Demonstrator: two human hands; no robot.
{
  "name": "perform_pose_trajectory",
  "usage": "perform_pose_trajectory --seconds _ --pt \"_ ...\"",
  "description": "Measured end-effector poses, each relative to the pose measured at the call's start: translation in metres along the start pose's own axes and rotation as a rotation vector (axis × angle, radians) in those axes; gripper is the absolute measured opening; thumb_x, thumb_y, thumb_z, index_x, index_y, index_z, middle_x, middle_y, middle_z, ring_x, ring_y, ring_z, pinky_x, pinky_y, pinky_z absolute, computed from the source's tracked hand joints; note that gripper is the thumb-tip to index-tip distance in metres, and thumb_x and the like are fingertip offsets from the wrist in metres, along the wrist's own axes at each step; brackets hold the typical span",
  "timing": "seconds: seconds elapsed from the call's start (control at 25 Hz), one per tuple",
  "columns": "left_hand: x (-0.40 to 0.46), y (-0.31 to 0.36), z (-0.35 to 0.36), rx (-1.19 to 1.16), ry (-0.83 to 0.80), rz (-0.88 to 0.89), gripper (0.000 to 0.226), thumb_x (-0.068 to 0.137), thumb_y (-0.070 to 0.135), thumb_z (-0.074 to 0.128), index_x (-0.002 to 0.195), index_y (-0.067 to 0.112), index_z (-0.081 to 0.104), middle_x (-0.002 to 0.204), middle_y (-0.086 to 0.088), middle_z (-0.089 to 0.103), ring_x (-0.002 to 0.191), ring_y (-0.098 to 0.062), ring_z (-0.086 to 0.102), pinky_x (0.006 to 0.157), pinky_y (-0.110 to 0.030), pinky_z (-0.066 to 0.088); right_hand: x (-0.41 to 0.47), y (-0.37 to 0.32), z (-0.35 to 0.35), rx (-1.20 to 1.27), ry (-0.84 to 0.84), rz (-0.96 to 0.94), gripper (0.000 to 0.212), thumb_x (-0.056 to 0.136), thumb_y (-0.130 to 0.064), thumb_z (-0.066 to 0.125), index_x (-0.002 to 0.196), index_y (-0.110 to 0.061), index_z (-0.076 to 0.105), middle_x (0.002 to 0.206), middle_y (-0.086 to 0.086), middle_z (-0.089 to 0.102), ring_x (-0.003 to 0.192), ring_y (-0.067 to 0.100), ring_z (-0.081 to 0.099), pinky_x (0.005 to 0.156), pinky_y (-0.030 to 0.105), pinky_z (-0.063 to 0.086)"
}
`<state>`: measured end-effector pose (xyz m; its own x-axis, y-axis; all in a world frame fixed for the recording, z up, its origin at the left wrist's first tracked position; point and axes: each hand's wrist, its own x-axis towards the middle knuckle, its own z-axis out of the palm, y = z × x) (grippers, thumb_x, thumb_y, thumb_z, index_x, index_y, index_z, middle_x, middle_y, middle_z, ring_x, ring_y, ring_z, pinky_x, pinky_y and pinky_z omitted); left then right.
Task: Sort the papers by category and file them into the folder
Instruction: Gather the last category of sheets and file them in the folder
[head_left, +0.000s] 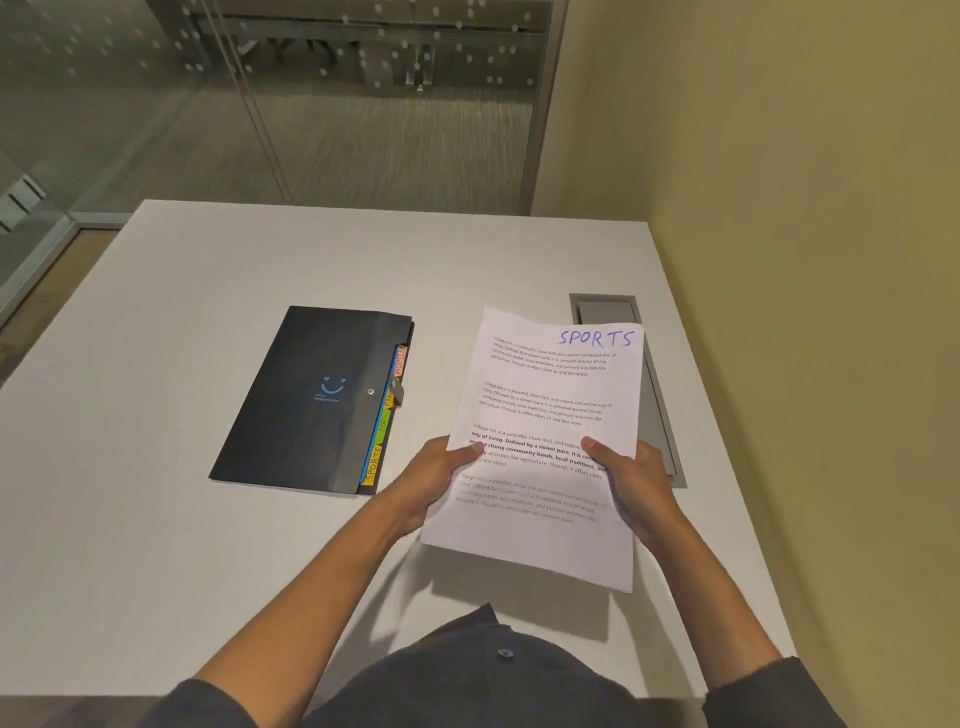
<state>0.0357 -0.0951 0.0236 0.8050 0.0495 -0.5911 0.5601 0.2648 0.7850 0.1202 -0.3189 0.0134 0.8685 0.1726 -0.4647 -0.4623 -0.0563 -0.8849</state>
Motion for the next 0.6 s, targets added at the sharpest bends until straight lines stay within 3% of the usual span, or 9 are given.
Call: perform_pose_trajectory --seconds 0.08,0.16,0.32,0.36,0.48,0.6 --pt "-0.001 -0.007 -0.002 0.037 0.051 0.005 0.028 0.099 0.019 0.047 0.125 0.013 0.056 0.12 0.0 0.065 0.085 -0.004 0.067 0.061 -0.014 0.051 -0.001 0.008 0.007 -0.025 -0.034 0.025 0.027 0.093 -0.017 0.066 0.119 -0.011 0.066 0.102 -0.001 0.076 0.089 0.017 0.075 0.073 0.028 0.057" --pt "0.003 -0.012 -0.01 0.047 0.11 -0.024 0.025 0.1 0.019 0.045 0.123 0.017 0.054 0.115 0.004 0.063 0.083 0.0 0.062 0.057 -0.013 0.047 -0.004 0.014 0.016 -0.058 -0.064 0.021 0.021 0.093 -0.017 0.065 0.113 -0.013 0.069 0.099 -0.004 0.077 0.085 0.009 0.074 0.063 0.017 0.055" --pt "0.014 -0.017 -0.03 0.03 0.151 -0.017 0.023 0.1 0.026 0.045 0.115 0.018 0.059 0.111 0.004 0.066 0.086 -0.003 0.064 0.069 -0.019 0.052 0.002 0.03 0.03 -0.163 -0.055 -0.027 0.023 0.094 -0.016 0.064 0.116 -0.014 0.069 0.107 -0.003 0.075 0.095 0.011 0.072 0.068 0.014 0.055" --pt "0.019 -0.017 -0.036 0.03 0.213 0.007 0.027 0.1 0.03 0.043 0.114 0.015 0.061 0.106 0.002 0.067 0.083 -0.006 0.064 0.07 -0.021 0.052 0.004 0.032 0.032 -0.189 -0.042 -0.042 0.023 0.094 -0.017 0.063 0.116 -0.014 0.07 0.107 -0.004 0.075 0.095 0.009 0.072 0.069 0.014 0.055" --pt "0.032 -0.018 -0.063 -0.069 0.502 0.105 0.028 0.1 0.018 0.04 0.11 0.002 0.061 0.094 -0.016 0.063 0.068 -0.02 0.059 0.05 -0.023 0.049 0.01 0.031 0.031 -0.23 0.004 -0.068 0.023 0.095 -0.018 0.062 0.116 -0.016 0.07 0.106 -0.008 0.074 0.093 0.005 0.071 0.072 0.014 0.055" --pt "0.041 -0.025 -0.099 0.032 0.7 0.122 0.028 0.097 0.013 0.039 0.1 0.008 0.067 0.1 -0.018 0.069 0.072 -0.021 0.065 0.062 -0.032 0.054 0.016 0.029 0.025 -0.231 0.037 -0.083 0.02 0.095 -0.017 0.062 0.113 -0.017 0.07 0.103 -0.009 0.075 0.091 0.007 0.072 0.068 0.014 0.055"
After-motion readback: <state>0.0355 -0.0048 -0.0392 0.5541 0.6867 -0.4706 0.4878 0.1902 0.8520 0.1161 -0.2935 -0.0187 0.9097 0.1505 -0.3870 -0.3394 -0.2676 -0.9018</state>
